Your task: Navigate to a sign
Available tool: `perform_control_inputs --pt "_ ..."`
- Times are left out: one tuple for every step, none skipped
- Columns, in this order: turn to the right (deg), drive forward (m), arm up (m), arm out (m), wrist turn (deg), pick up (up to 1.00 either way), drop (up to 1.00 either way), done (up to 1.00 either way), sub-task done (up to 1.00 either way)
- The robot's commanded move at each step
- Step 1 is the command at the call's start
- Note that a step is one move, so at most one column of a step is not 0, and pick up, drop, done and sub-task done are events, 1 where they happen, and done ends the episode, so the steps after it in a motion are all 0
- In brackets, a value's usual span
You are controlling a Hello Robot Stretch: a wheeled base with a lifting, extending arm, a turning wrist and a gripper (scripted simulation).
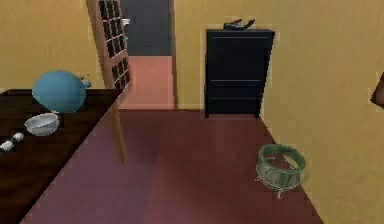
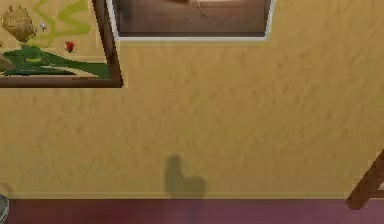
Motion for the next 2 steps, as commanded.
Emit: perform_control_inputs --pt "0.0 1.0 0.0 0.0 0.0 0.0 0.0 0.0 0.0" --pt "0.0 0.8 0.0 0.0 0.0 0.0 0.0 0.0 0.0"
